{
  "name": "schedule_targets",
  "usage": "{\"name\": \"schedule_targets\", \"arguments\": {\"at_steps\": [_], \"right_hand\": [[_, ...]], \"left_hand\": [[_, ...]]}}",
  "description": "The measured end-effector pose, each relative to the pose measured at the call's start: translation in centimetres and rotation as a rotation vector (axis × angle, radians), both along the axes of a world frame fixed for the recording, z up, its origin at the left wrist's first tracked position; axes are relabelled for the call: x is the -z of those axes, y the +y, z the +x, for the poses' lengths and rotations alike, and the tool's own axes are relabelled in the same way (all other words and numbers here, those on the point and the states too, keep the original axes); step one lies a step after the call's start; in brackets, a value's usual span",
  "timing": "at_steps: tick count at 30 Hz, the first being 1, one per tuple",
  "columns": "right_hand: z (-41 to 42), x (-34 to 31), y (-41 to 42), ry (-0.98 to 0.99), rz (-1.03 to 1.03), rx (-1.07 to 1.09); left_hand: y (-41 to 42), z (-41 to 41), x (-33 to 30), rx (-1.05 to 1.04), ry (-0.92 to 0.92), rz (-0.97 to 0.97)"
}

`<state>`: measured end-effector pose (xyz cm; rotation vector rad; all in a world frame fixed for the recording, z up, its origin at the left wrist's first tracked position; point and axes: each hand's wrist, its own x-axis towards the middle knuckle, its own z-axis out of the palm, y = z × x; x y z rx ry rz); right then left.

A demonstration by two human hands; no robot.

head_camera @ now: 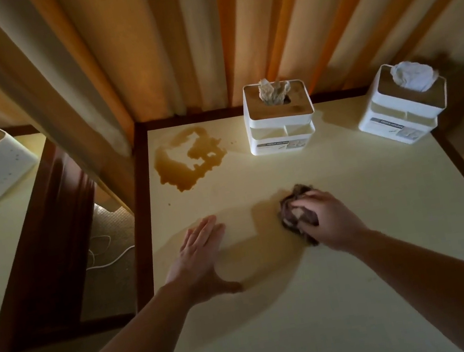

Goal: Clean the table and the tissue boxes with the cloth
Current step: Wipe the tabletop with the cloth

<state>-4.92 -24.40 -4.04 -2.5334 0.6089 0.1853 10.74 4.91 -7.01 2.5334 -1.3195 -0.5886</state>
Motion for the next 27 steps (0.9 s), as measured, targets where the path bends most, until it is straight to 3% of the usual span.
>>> {"name": "schedule_targets", "arguments": {"at_steps": [4,7,13,19,23,27], "right_hand": [[6.2,0.3,0.4,-0.011,-0.054,0.088],[9.1,0.2,3.7,-0.029,0.006,0.028],[1.8,-0.3,8.8,-0.062,0.103,-0.177],[-7.5,-0.1,3.8,0.064,-0.024,0.055],[-4.7,0.1,0.3,0.055,-0.097,0.122],[1.0,0.0,1.9,-0.046,-0.037,0.171]], "left_hand": [[-0.1,0.1,0.2,-0.038,0.044,0.003],[0.0,0.1,0.2,-0.026,0.061,0.026],[-0.4,0.0,-0.1,-0.008,0.051,0.031],[-0.6,-0.2,-0.3,-0.019,0.061,0.072],[-1.3,-0.5,-0.6,-0.027,0.076,0.107],[-1.5,-1.0,-0.6,-0.056,0.092,0.096]]}}
